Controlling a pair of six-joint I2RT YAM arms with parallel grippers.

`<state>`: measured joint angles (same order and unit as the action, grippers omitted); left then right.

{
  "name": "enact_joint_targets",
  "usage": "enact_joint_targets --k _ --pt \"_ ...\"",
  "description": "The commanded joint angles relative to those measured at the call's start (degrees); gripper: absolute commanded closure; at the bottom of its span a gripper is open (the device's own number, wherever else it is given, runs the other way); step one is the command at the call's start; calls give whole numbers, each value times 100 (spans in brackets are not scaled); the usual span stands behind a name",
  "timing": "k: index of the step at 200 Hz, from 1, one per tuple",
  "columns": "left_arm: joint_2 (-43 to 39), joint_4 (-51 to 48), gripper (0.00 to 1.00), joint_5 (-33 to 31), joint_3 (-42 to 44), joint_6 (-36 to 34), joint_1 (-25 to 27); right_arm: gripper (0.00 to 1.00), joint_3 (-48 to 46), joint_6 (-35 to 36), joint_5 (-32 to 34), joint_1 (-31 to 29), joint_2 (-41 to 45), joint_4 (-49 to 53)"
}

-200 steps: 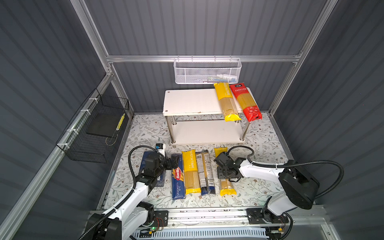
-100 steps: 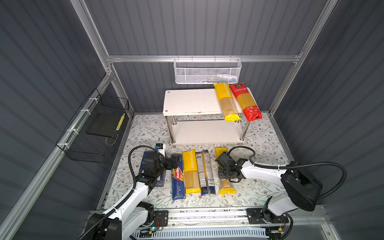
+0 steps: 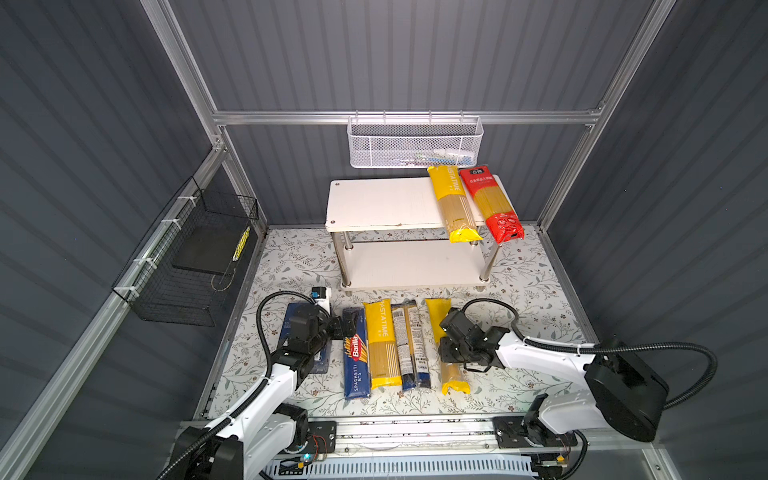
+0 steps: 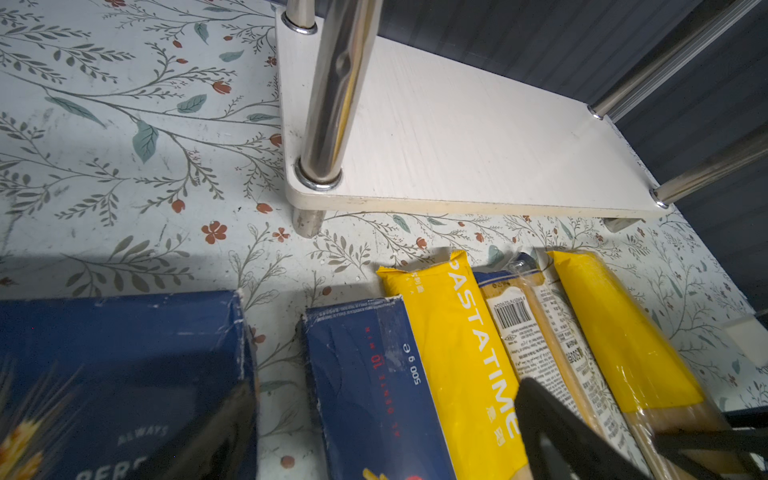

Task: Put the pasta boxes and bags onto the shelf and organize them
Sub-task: 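Lift the yellow-banded bag upright with the right gripper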

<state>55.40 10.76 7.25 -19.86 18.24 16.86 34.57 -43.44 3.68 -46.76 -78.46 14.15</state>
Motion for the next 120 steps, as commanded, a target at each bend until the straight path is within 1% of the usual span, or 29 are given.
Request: enact_joint_targets --k 1,31,65,79,83,89,120 --pt "-3 -31 1 -31 17 -102 36 64 -99 46 -257 17 394 -458" --pt "-4 -31 1 -32 17 -100 36 66 -259 29 -381 86 855 -651" --pt "4 -31 1 -30 13 -93 39 69 -508 -66 -701 308 1380 -1046" --pt "3 -31 1 -30 14 -96 36 71 -572 -86 -791 398 1393 -1154" --pt "4 -31 1 -30 9 -95 36 72 -577 -81 -828 423 1569 -1182" --pt "6 -31 1 -25 8 -104 36 73 -580 -72 -857 459 1595 -1204" --pt "-1 -31 1 -30 13 -107 36 74 -472 10 -964 523 1660 -1222"
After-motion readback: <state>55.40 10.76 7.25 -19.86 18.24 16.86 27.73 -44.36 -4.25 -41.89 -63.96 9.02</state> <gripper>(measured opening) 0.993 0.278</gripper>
